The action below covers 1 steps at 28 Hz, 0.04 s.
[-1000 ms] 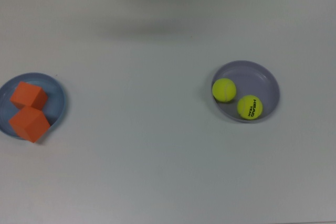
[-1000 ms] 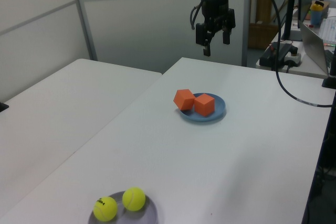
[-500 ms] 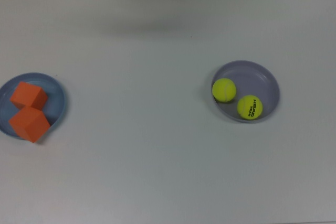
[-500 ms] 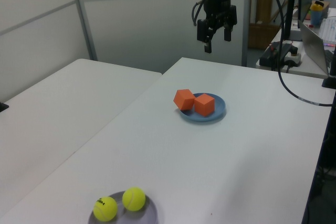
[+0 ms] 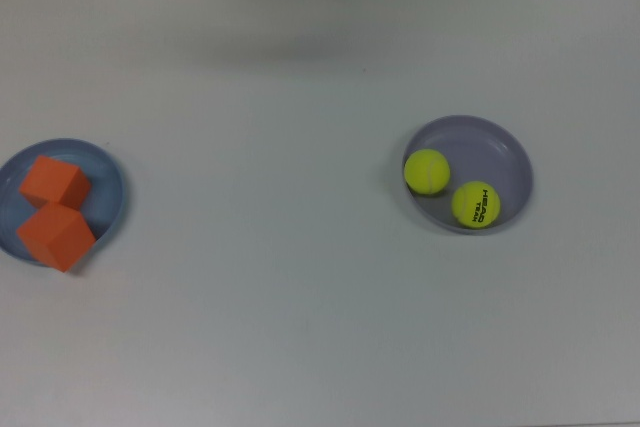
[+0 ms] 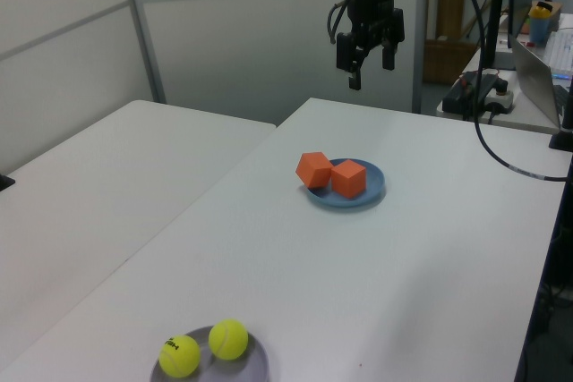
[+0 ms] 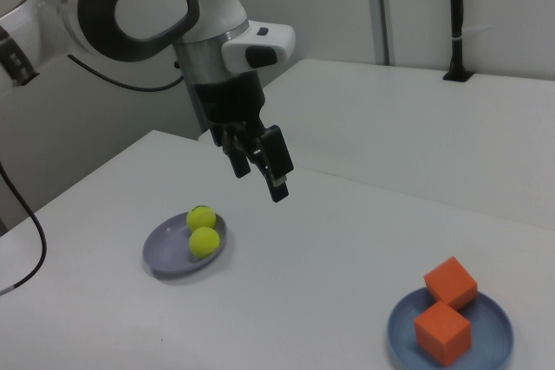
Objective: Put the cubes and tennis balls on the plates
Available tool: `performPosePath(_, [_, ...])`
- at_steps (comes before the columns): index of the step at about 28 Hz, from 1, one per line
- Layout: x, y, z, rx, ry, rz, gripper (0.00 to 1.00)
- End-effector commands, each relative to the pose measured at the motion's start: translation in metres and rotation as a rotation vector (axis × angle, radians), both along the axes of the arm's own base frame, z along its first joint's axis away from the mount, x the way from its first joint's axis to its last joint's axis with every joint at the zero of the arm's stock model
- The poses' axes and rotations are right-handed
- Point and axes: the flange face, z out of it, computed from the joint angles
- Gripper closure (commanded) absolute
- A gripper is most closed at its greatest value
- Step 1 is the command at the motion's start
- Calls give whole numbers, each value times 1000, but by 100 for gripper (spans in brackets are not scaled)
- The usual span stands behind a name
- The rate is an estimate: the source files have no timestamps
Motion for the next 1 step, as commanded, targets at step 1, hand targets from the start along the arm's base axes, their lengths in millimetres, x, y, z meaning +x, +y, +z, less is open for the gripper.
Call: performPosePath(1, [-9, -6, 3, -11, 13, -7, 0])
